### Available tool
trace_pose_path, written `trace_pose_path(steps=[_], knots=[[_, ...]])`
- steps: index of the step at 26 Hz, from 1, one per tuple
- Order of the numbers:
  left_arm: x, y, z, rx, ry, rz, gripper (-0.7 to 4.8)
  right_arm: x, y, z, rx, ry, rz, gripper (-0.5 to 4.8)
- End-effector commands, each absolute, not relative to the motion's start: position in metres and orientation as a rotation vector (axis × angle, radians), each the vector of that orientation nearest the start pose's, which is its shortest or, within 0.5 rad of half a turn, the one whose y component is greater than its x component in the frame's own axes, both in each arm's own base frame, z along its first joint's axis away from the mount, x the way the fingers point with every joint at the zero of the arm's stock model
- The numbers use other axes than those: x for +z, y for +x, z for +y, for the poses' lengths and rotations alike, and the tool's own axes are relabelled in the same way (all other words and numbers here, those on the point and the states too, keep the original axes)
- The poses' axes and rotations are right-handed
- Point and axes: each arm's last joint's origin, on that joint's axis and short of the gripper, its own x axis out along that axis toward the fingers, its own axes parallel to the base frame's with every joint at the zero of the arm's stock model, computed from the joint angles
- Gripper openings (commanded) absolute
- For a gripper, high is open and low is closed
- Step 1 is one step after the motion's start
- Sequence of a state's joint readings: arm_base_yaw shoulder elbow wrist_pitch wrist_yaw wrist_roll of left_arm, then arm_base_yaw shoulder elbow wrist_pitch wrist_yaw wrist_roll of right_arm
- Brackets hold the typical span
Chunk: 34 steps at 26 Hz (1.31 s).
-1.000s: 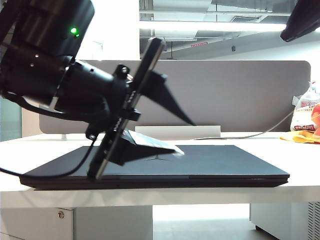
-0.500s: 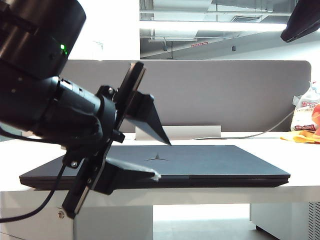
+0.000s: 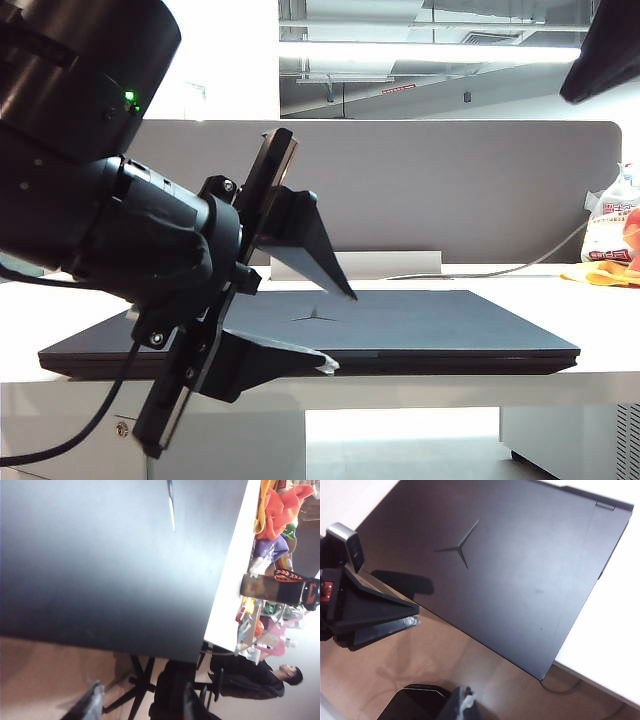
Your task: Open the lid of the laptop and use the keypad to enter the password "123".
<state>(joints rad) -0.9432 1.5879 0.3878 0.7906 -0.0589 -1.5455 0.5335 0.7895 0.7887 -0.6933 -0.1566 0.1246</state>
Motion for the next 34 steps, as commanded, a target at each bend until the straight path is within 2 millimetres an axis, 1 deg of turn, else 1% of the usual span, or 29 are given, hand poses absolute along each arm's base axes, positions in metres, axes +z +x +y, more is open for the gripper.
trace_pose_path(steps=[1,4,5,8,10,16,17,19,22,30,32,34], knots=[[0.119,0.153,-0.206,-0.347,-1.206,0.941,2.04,0.290,0.131,0.083,0.619,-0.017,0.716,-0.09],[0.111,0.154,-0.207,-0.309,-1.222,0.953,2.00,0.289,0.132,0.083,0.619,-0.018,0.717,-0.09],[0.108,0.156,-0.208,-0.319,-1.232,0.946,1.77,0.287,0.132,0.083,0.620,-0.017,0.715,-0.09],[0.103,0.162,-0.208,-0.348,-1.264,0.948,1.77,0.286,0.132,0.083,0.619,-0.017,0.716,-0.09],[0.102,0.167,-0.205,-0.343,-1.274,0.946,1.77,0.286,0.132,0.083,0.619,-0.017,0.716,-0.09],[0.104,0.167,-0.205,-0.363,-1.269,0.929,1.72,0.287,0.132,0.084,0.620,-0.017,0.712,-0.09],[0.106,0.169,-0.205,-0.395,-1.252,0.899,1.39,0.287,0.132,0.084,0.620,-0.017,0.712,-0.09],[0.111,0.171,-0.206,-0.446,-1.246,0.857,1.15,0.287,0.132,0.084,0.620,-0.017,0.712,-0.09],[0.114,0.173,-0.206,-0.470,-1.254,0.826,1.15,0.287,0.132,0.083,0.620,-0.017,0.713,-0.09],[0.117,0.176,-0.203,-0.514,-1.184,0.765,1.10,0.287,0.132,0.083,0.619,-0.017,0.714,-0.09],[0.119,0.180,-0.201,-0.528,-1.190,0.735,0.89,0.286,0.132,0.083,0.620,-0.017,0.713,-0.09],[0.121,0.183,-0.200,-0.549,-1.178,0.730,0.83,0.286,0.132,0.084,0.620,-0.017,0.714,-0.09]])
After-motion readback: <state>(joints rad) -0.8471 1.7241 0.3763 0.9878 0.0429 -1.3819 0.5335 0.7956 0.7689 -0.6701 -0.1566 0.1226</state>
